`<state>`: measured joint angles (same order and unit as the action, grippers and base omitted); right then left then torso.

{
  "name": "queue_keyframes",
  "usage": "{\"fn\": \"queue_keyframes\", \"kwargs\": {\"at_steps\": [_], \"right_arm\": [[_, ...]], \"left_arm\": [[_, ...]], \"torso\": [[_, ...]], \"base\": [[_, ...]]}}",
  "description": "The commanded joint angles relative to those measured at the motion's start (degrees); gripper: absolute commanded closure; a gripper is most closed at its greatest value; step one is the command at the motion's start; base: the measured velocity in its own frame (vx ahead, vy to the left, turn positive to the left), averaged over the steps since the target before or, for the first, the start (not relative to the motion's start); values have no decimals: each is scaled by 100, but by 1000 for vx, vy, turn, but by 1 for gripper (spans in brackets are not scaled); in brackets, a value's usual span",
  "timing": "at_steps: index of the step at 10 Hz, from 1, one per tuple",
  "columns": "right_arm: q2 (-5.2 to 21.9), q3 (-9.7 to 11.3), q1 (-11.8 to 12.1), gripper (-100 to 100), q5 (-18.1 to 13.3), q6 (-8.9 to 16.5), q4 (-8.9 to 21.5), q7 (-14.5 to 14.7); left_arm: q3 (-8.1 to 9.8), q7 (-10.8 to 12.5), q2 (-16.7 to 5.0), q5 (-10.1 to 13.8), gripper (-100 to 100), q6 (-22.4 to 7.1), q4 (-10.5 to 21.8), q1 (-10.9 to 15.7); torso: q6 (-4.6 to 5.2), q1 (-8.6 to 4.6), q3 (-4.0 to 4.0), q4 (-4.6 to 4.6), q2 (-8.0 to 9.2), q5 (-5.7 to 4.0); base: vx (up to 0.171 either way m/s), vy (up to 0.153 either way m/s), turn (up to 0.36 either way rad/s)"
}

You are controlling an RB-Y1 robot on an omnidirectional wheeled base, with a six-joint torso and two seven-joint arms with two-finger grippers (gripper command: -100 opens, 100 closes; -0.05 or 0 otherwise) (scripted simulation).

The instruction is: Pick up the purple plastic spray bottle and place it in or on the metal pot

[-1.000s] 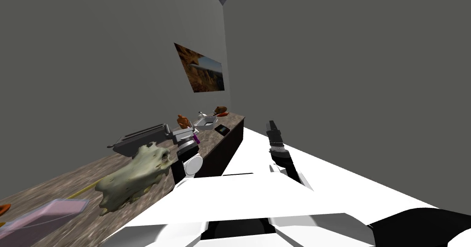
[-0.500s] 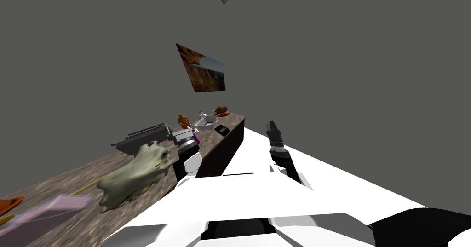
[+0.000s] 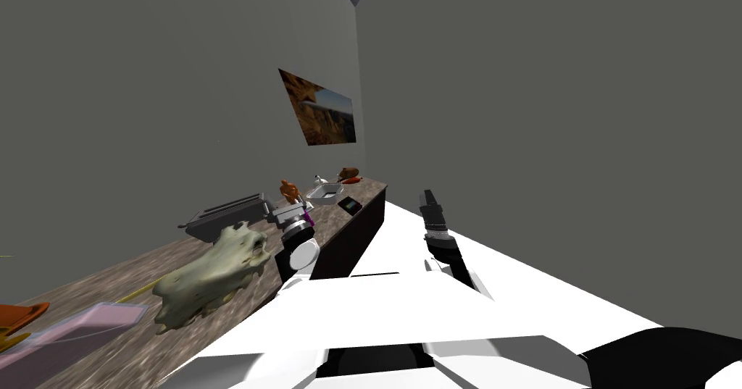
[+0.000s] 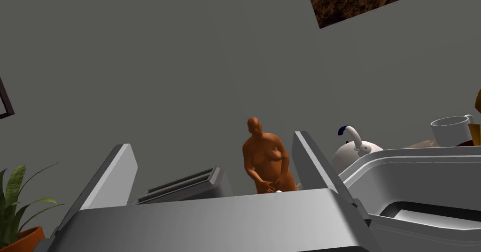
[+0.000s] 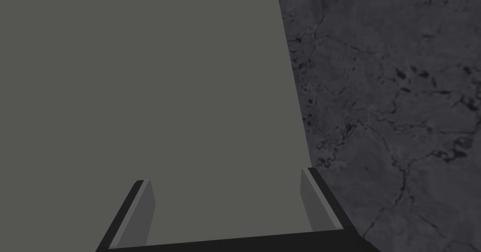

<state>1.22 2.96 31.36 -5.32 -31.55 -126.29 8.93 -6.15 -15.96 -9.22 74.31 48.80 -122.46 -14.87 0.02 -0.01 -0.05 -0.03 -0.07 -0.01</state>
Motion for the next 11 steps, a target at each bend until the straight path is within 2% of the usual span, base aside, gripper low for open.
{"fn": "queue_keyframes", "kwargs": {"at_steps": [1, 4, 5, 6, 11], "right_arm": [[0, 0, 0, 0, 0, 0, 0, 0], [0, 0, 0, 0, 0, 0, 0, 0], [0, 0, 0, 0, 0, 0, 0, 0], [0, 0, 0, 0, 0, 0, 0, 0], [0, 0, 0, 0, 0, 0, 0, 0]], "left_arm": [[-8, -64, 3, 286, -100, 103, 88, 71], [8, -129, 2, 768, -100, 180, 166, 135], [8, -129, 2, 858, -100, 180, 166, 135], [30, -191, 2, 1098, -100, 249, 248, 196], [89, -306, 8, 1990, -100, 366, 420, 310]], "torso": [[0, 0, 0, 0, 0, 0], [0, -3, -2, -1, -3, 0], [0, -3, 0, 0, -1, -1], [0, 1, 1, 1, 2, 0], [0, 0, 0, 0, 0, 0]], "base": [[19, -18, 44], [17, -23, 24], [4, -11, 3], [9, -13, 26], [10, -15, 13]]}}
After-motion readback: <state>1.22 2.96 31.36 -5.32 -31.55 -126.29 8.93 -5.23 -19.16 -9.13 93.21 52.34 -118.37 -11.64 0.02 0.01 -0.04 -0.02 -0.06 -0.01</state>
